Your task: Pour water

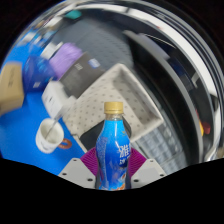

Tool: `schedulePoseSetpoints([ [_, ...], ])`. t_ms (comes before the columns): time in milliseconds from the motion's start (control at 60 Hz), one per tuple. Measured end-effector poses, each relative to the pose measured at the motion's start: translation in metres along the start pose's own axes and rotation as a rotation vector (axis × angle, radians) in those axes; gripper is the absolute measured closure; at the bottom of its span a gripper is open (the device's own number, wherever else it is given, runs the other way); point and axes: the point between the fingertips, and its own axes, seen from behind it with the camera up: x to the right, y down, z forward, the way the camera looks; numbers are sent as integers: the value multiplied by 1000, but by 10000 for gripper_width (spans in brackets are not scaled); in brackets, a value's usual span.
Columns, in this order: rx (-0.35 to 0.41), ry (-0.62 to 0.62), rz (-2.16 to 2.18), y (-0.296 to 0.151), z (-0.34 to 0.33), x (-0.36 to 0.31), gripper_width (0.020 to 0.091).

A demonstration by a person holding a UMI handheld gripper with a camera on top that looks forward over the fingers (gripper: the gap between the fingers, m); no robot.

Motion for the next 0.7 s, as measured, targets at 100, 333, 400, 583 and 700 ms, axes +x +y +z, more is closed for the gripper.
schedulePoseSetpoints([
  [100, 54, -21, 367, 14, 0, 22, 752],
  [333, 122, -62, 861, 72, 20, 26, 753],
  [400, 131, -62, 897, 83, 32, 19, 753],
  [583, 110, -58, 927, 126, 65, -16, 752],
  [700, 140, -46, 903, 134, 56, -25, 750],
])
